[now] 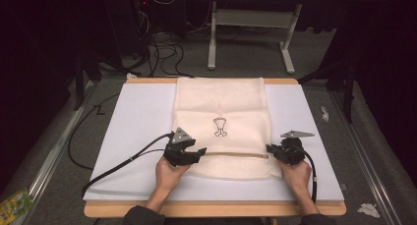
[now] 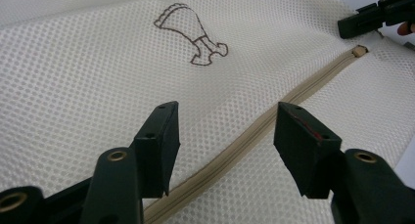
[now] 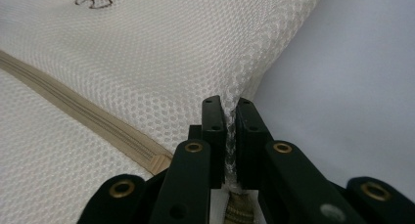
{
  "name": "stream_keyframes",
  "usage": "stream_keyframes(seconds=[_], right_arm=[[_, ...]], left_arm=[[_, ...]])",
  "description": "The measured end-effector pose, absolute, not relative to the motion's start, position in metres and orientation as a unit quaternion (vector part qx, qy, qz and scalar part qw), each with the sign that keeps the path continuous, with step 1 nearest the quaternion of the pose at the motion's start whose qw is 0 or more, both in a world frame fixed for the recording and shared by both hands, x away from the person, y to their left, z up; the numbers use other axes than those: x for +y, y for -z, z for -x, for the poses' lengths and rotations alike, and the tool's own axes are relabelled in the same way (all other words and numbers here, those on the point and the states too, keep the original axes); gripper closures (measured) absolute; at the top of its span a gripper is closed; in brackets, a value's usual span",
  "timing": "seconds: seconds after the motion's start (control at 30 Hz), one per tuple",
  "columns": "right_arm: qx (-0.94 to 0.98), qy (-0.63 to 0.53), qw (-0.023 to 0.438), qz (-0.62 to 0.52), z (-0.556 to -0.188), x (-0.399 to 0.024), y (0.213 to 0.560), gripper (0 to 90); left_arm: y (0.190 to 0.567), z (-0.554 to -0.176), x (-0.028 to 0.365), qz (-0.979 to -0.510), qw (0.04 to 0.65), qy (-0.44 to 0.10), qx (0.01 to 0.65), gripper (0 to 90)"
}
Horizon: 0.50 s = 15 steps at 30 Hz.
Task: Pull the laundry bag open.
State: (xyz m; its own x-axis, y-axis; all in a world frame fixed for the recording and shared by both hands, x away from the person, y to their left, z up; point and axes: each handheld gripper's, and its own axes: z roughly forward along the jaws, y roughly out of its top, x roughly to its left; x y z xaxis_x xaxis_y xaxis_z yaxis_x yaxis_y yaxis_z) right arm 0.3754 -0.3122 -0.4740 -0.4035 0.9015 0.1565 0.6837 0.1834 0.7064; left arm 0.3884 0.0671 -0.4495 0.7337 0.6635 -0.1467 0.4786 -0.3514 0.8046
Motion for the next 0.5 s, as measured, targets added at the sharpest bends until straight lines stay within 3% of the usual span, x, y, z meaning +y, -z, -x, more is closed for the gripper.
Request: stream_keyframes(seconds=[0.3,0.5], right_arm=[[0.748,-0.391,0.139,-0.517,-0.373,-0.314,0.467,86.6],[0.746,-0.409,0.135,-0.508,-0.372,-0.315,0.458,86.7]], left_arm=[[0.444,-0.389,0.057,-0.819,0.456,-0.088,0.337,40.0],[0.441,-0.389,0.048,-0.826,0.457,-0.074,0.322,43.2]])
